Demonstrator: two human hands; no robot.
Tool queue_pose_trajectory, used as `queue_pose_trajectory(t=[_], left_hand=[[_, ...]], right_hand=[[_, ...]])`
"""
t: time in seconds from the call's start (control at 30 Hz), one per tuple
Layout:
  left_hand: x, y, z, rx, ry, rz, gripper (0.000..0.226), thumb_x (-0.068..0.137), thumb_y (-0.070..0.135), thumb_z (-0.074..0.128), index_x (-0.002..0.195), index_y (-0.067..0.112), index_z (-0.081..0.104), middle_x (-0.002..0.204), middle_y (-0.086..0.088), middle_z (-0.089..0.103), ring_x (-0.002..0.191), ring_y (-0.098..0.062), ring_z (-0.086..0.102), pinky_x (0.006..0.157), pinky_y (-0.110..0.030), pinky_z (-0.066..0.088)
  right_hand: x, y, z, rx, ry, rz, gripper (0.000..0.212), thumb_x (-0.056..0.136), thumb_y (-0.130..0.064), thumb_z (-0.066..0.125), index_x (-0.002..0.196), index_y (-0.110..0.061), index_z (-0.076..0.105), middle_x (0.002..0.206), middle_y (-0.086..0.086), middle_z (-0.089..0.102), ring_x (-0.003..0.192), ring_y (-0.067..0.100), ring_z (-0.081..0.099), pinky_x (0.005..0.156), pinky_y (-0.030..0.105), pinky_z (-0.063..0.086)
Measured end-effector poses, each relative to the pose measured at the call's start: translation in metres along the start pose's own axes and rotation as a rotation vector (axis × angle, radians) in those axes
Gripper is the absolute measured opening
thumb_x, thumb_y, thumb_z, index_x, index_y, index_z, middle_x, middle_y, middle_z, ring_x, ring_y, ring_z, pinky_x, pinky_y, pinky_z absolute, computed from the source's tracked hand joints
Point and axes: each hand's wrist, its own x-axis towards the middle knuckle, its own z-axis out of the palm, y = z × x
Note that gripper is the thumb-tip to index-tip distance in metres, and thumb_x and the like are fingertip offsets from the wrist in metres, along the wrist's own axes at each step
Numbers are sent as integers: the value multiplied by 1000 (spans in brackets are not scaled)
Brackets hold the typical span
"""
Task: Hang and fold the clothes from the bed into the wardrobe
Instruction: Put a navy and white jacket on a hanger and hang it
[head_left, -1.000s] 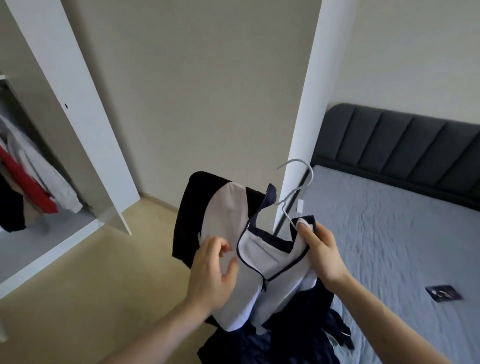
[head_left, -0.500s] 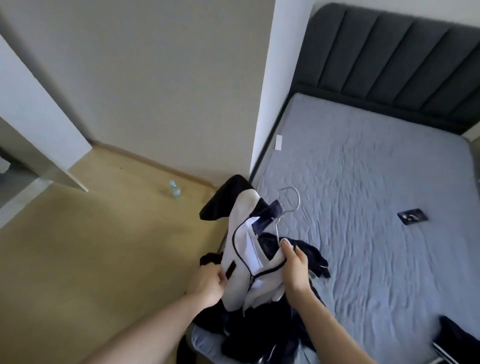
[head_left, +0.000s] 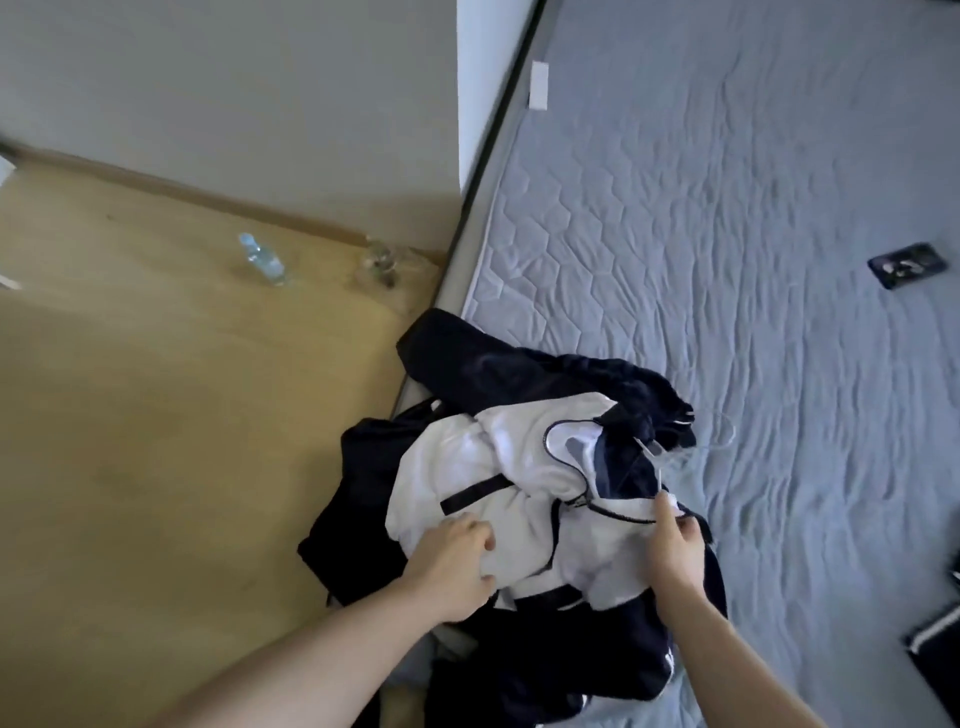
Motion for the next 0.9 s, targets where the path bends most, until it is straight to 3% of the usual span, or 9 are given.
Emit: queue_pose_trajectory(t=[0.13, 0.23, 0.3, 0.37, 0.47, 0.6, 0.67, 0.77, 0.9], left_hand=[[31, 8, 29, 197, -21, 20, 56, 81, 55, 72, 123, 21, 58, 120, 4, 56, 113, -21, 55, 100, -34, 42], [40, 2, 34, 292, 23, 26, 18, 89, 27, 66, 106, 21, 63, 111, 3, 62, 108, -21, 58, 84, -30, 39], [40, -8, 31, 286, 34, 28, 9, 91, 15, 59, 91, 22, 64, 99, 4, 66, 99, -20, 61, 75, -29, 34], [34, -21, 25, 232, 54, 23, 11, 93, 22, 58, 82, 25, 59, 89, 8, 65, 89, -18, 62, 73, -30, 38], [23, -45, 9, 160, 123, 21, 21, 89, 29, 67, 74, 28, 52, 73, 11, 62, 71, -14, 61, 69, -29, 41], [12, -82, -10, 174, 178, -66, 27, 75, 21, 76, 68, 24, 49, 55, 9, 53, 46, -15, 41, 47, -24, 22], [12, -96, -15, 224, 127, -178, 23, 81, 19, 70, 75, 23, 49, 61, 6, 58, 49, -17, 39, 47, -28, 18], [17, -100, -17, 239, 76, -267, 14, 85, 17, 57, 86, 25, 45, 79, 9, 59, 64, -17, 49, 54, -30, 25], [27, -60, -21, 139, 132, -61, 23, 69, 23, 57, 86, 27, 41, 86, 15, 46, 80, -13, 47, 71, -27, 39]], right_hand=[[18, 26, -6, -16, 94, -38, 53, 89, -77, 44, 103, -27, 58, 97, -11, 62, 91, 16, 59, 83, 39, 42], [7, 41, -5, 40, 256, -100, 47, 90, -73, 43, 85, -28, 56, 82, -8, 61, 80, 17, 59, 73, 38, 44], [-4, 50, -2, 60, 304, -159, 38, 91, -63, 53, 92, -25, 57, 93, -4, 62, 88, 16, 61, 79, 37, 46], [-16, 54, 7, 20, 266, -239, 28, 91, -50, 65, 104, -26, 57, 109, -2, 59, 99, 16, 62, 84, 38, 51], [-27, 45, 30, -162, 139, -413, 21, 88, -34, 72, 102, -40, 56, 105, -15, 58, 96, 9, 59, 81, 39, 53], [-16, 24, 66, -442, -115, -383, 22, 85, -44, 72, 103, -37, 62, 104, -18, 61, 100, 6, 59, 83, 33, 53], [-6, 22, 78, -538, -155, -295, 32, 83, -49, 73, 106, -31, 60, 102, -16, 63, 102, 10, 59, 86, 34, 53], [4, 26, 90, -615, -152, -262, 29, 84, -49, 74, 101, -29, 61, 90, -17, 67, 94, 10, 63, 85, 35, 54], [14, 34, 97, -697, -128, -293, 21, 86, -47, 72, 99, -32, 66, 78, -24, 66, 84, 5, 61, 84, 35, 54]])
